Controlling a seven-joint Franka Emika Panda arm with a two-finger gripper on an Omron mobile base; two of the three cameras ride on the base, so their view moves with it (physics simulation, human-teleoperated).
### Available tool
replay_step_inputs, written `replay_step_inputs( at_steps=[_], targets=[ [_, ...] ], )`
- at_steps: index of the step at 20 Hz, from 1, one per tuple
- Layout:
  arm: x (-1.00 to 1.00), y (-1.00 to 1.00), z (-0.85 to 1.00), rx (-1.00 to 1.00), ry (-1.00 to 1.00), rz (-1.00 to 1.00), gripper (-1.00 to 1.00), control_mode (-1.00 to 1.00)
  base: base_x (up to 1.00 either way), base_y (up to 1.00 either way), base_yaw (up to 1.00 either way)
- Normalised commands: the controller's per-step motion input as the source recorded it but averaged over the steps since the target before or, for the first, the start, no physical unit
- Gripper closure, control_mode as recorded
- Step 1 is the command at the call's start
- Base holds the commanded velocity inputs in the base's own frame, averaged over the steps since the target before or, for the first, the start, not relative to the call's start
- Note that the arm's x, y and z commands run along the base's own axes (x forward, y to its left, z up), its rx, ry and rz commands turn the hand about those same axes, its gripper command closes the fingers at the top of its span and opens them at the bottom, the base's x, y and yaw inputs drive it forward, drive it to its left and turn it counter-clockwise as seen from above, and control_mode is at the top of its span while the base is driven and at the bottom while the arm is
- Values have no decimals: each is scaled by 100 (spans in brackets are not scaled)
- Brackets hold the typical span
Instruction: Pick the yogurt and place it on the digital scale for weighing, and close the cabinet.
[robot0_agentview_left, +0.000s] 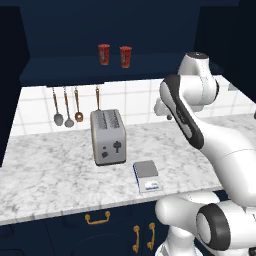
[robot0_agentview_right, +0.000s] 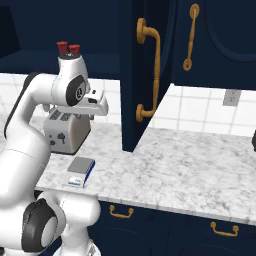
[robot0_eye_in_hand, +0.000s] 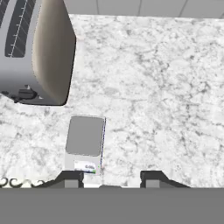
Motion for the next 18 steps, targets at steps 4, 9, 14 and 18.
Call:
replay_step_inputs(
  at_steps=[4, 9, 14, 18],
  targets=[
    [-59, -3, 1, 0, -6, 0, -100, -100, 0, 0, 0],
    [-58, 32, 31, 0, -45, 4, -100, -100, 0, 0, 0],
    [-25, 35, 47, 0, -48, 5, -100, -100, 0, 0, 0],
    [-12, 28, 57, 1, -39, 6, -100, -100, 0, 0, 0]
  ],
)
